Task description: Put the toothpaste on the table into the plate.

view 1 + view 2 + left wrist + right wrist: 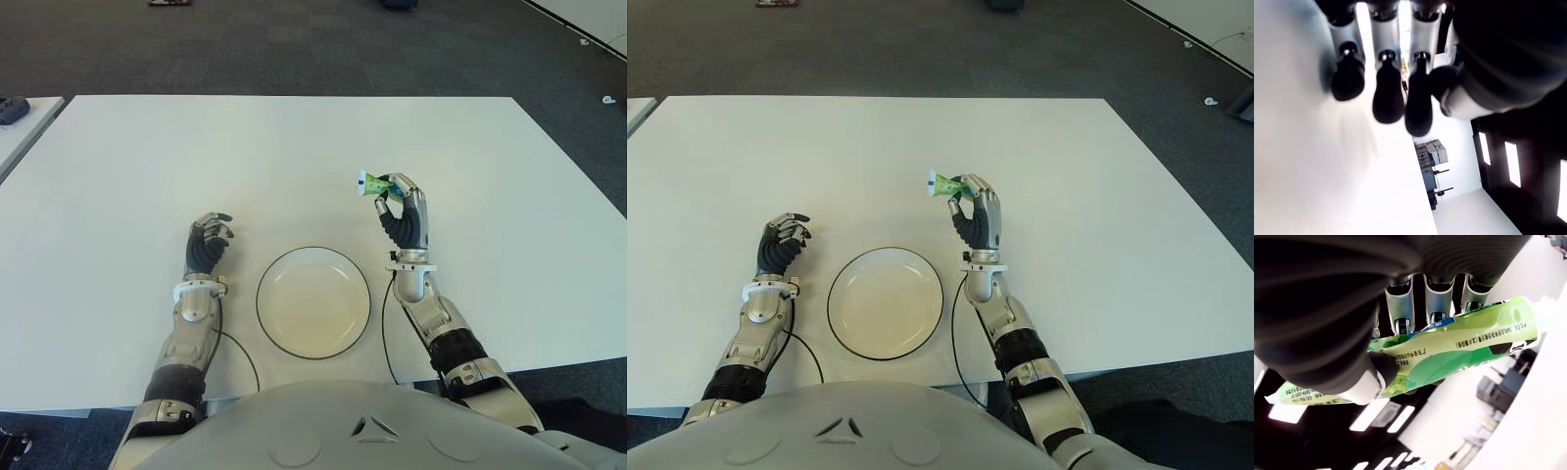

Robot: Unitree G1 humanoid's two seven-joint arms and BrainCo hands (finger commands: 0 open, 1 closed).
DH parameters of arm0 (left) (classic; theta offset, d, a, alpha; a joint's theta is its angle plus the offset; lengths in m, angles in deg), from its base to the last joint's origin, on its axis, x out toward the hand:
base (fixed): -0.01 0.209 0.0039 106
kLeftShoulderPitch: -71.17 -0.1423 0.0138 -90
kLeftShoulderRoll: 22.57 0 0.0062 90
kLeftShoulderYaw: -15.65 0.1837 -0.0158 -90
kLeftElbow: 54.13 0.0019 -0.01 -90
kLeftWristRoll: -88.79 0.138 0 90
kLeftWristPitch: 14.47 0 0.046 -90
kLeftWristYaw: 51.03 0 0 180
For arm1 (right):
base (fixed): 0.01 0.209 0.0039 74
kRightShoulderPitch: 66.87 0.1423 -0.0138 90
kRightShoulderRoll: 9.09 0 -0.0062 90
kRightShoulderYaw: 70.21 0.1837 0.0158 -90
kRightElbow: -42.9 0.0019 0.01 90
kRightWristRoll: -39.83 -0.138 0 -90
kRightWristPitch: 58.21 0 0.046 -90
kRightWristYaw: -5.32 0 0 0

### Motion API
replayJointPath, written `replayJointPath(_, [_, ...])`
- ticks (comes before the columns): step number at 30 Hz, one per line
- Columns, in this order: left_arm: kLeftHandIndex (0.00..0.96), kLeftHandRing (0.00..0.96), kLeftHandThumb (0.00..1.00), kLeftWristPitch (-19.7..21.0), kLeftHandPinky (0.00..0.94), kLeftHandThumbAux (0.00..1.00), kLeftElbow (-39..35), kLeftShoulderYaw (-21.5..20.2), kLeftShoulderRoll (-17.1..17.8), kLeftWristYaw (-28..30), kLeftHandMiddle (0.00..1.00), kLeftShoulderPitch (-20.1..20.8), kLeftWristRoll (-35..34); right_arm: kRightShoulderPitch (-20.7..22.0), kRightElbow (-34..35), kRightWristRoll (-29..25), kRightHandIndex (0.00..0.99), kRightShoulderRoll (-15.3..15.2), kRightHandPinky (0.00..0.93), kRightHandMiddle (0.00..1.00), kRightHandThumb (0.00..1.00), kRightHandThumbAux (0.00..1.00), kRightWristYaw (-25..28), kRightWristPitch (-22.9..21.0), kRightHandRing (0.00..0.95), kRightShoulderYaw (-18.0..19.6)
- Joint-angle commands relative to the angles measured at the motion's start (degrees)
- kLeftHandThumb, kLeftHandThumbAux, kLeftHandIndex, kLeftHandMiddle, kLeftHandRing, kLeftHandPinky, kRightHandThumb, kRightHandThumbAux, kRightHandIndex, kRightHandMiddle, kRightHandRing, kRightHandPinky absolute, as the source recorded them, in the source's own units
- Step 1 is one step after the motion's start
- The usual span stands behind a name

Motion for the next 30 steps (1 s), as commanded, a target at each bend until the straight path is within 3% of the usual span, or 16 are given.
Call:
replayJointPath(1, [0.436,0.721,0.708,1.84,0.712,0.718,1.1,0.16,-0.37,-0.28,0.722,-0.85,0.23,-2.81,6.36,-1.3,0.44,0.14,0.857,0.873,0.707,0.722,5.69,3.71,0.866,-2.49])
replayJointPath(7, [0.435,0.722,0.707,2.0,0.712,0.719,1.29,0.26,-0.31,-0.19,0.721,-0.74,0.29,-4.58,9.56,-3.34,0.439,-0.11,0.857,0.876,0.708,0.722,11.66,4.84,0.869,-2.98])
replayJointPath(11, [0.435,0.72,0.707,2.02,0.71,0.719,1.57,0.49,-0.07,-0.47,0.717,-0.69,0.87,-5.05,10.12,-6.84,0.439,-2.28,0.857,0.878,0.709,0.721,18.8,9.29,0.871,-4.83])
replayJointPath(17, [0.435,0.721,0.706,2.2,0.713,0.719,1.47,0.56,-0.09,-0.82,0.717,-0.76,1.39,-5.53,9.98,-9.9,0.44,-2.62,0.867,0.882,0.711,0.719,24.78,11.34,0.874,-5.15])
replayJointPath(23, [0.435,0.731,0.706,2.47,0.724,0.719,1.17,0.77,-0.03,-1.74,0.725,-0.97,2.47,-4.53,10.84,-19.43,0.44,-5.28,0.884,0.9,0.711,0.718,39.84,10.24,0.887,-8.49])
replayJointPath(30, [0.435,0.73,0.706,2.76,0.716,0.719,0.83,0.66,-0.3,-1.75,0.724,-1.14,2.3,-3.31,10.9,-24.87,0.44,-5.83,0.891,0.91,0.714,0.716,50.48,9.37,0.896,-9.52])
